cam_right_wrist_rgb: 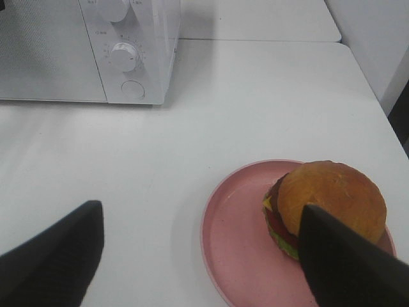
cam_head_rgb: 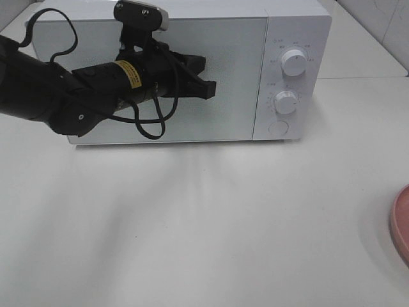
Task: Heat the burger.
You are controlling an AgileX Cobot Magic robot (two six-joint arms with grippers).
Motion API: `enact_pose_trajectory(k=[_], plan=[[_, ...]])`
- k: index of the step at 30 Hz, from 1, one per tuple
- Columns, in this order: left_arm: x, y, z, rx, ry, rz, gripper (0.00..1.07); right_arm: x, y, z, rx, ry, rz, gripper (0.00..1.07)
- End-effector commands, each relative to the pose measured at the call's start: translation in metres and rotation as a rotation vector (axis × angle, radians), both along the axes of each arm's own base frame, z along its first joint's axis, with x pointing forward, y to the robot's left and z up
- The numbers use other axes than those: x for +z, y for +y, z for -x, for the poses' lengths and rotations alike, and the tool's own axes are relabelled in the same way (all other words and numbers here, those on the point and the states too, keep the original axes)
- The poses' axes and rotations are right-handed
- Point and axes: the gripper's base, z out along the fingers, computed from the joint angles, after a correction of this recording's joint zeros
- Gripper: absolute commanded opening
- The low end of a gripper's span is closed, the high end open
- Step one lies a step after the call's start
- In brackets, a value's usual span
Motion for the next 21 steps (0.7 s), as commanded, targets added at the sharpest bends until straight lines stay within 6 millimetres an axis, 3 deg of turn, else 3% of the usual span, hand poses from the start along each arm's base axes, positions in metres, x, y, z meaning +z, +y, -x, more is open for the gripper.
enact_pose_trajectory(k=[1, 6, 12, 14, 16, 17, 19, 20, 21], plan=[[0.018, 0.011, -0.027, 0.144, 0.002, 0.136, 0.00, 0.000, 0.000, 0.005, -0.002, -0.046, 0.006, 0.75], [0.023, 0.008, -0.023, 0.130, 0.005, 0.130, 0.00, 0.000, 0.000, 0.005, -0.002, -0.046, 0.006, 0.75], [0.036, -0.007, 0.000, 0.078, 0.075, 0.061, 0.01, 0.000, 0.000, 0.005, -0.002, -0.046, 0.006, 0.75], [0.038, -0.009, 0.004, 0.072, 0.093, 0.045, 0.05, 0.000, 0.000, 0.005, -0.002, -0.046, 0.006, 0.75], [0.043, -0.013, 0.016, 0.056, 0.144, -0.006, 0.32, 0.000, 0.000, 0.005, -0.002, -0.046, 0.006, 0.75], [0.043, -0.013, 0.016, 0.056, 0.144, -0.006, 0.32, 0.000, 0.000, 0.005, -0.002, -0.046, 0.006, 0.75], [0.054, -0.019, 0.033, 0.022, 0.190, -0.082, 0.88, 0.000, 0.000, 0.005, -0.002, -0.046, 0.006, 0.75], [0.054, -0.019, 0.033, 0.022, 0.190, -0.082, 0.88, 0.000, 0.000, 0.005, -0.002, -0.046, 0.006, 0.75], [0.057, -0.020, 0.039, 0.008, 0.202, -0.113, 0.99, 0.000, 0.000, 0.005, -0.002, -0.046, 0.006, 0.75]])
